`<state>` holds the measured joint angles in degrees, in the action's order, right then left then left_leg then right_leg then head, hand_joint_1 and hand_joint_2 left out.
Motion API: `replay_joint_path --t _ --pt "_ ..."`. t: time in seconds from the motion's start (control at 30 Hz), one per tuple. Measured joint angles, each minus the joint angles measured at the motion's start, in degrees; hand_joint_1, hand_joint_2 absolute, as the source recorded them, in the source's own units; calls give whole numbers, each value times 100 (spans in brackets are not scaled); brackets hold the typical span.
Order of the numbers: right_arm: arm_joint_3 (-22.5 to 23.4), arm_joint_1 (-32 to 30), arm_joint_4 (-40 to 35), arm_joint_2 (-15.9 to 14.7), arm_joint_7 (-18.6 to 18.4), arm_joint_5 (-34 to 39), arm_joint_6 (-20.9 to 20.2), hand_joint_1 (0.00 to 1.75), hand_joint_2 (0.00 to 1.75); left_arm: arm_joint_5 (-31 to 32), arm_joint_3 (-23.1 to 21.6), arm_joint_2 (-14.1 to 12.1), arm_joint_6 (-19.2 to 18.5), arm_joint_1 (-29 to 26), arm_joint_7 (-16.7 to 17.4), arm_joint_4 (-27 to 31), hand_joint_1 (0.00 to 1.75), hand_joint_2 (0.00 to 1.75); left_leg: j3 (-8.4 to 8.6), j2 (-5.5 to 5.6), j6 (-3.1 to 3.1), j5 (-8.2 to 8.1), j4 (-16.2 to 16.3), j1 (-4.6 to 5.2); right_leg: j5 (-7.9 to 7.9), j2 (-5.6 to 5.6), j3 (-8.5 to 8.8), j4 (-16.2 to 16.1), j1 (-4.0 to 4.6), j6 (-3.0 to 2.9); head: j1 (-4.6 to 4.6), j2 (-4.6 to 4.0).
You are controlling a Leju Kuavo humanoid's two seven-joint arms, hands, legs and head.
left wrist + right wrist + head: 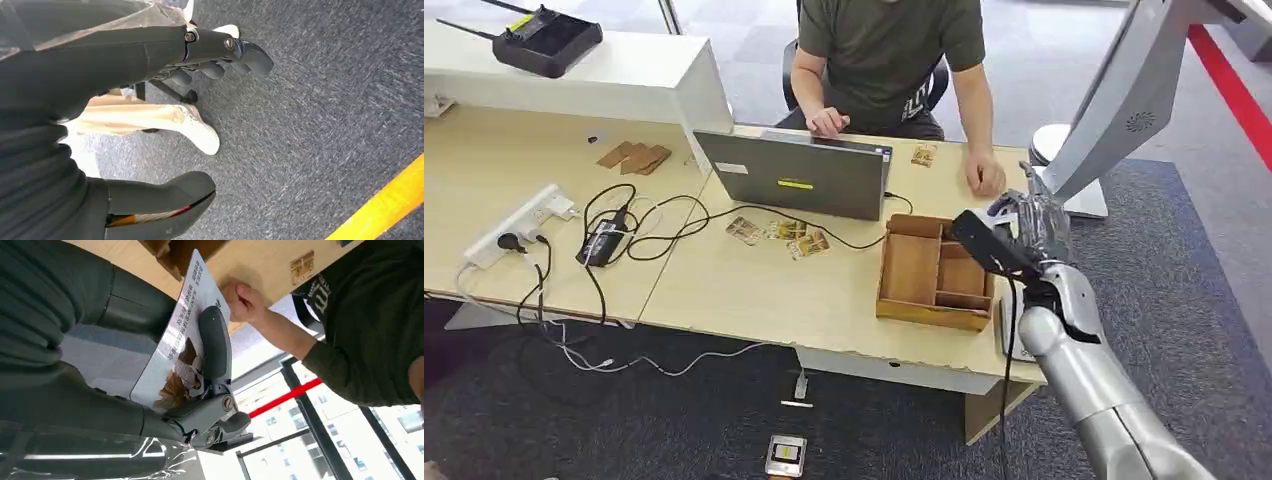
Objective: Pass the card to the sensor for recognition and then transmit it.
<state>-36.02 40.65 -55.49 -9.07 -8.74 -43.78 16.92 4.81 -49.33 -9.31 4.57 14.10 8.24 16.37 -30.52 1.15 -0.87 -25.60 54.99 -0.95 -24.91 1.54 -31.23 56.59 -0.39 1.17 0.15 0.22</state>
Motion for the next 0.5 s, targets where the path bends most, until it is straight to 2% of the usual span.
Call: replay_joint_path --t 0.5 --pt "-142 646 778 206 -122 116 -85 175 175 109 -149 87 -258 273 63 2 0 175 0 1 0 0 1 0 1 0 -2 0 0 1 0 0"
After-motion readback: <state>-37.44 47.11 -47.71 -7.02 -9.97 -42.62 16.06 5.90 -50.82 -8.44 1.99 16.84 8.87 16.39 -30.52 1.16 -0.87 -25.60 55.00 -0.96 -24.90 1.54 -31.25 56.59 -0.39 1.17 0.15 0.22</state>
